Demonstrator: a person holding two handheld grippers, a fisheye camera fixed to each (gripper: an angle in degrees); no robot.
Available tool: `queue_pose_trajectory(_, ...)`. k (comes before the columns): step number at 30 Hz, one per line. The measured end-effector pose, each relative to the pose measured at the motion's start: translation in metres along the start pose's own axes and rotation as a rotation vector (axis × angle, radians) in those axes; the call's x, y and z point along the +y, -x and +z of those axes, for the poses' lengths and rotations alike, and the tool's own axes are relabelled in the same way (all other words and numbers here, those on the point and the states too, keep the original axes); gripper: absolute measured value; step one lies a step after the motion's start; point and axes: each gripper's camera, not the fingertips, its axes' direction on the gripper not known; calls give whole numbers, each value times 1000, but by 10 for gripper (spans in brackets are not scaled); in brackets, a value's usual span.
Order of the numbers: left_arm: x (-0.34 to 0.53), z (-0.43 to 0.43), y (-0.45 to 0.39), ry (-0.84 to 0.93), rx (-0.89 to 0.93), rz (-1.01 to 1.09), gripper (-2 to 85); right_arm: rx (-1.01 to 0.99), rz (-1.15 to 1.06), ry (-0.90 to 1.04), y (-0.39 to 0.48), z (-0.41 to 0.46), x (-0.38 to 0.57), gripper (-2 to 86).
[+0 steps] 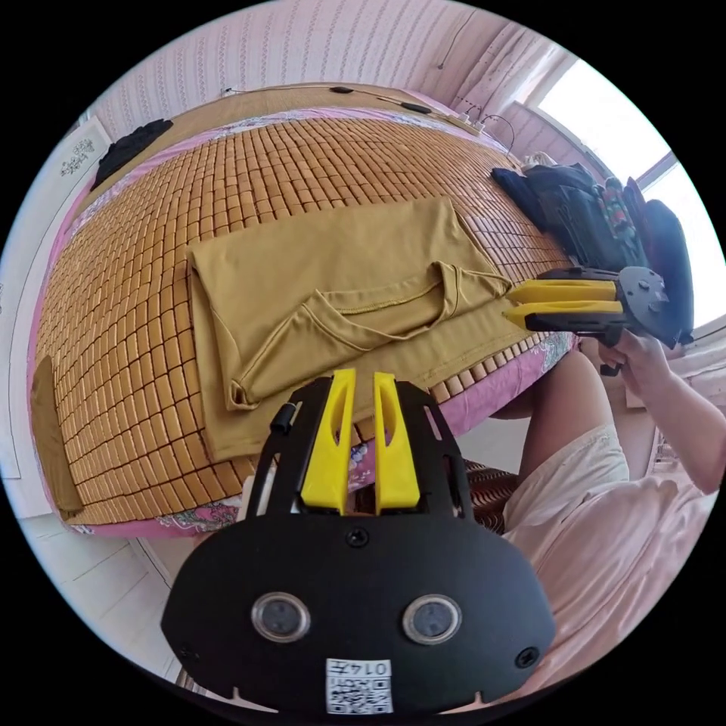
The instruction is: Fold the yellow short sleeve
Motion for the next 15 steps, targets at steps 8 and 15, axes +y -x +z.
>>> queue_pose_trajectory(8, -53, 44, 24, 61, -34, -110, 52, 49, 72, 141, -18, 45, -94, 77)
queue_pose_trajectory(15, -62, 68, 25, 75, -36, -90, 16, 67, 104, 187, -17, 66, -117, 63)
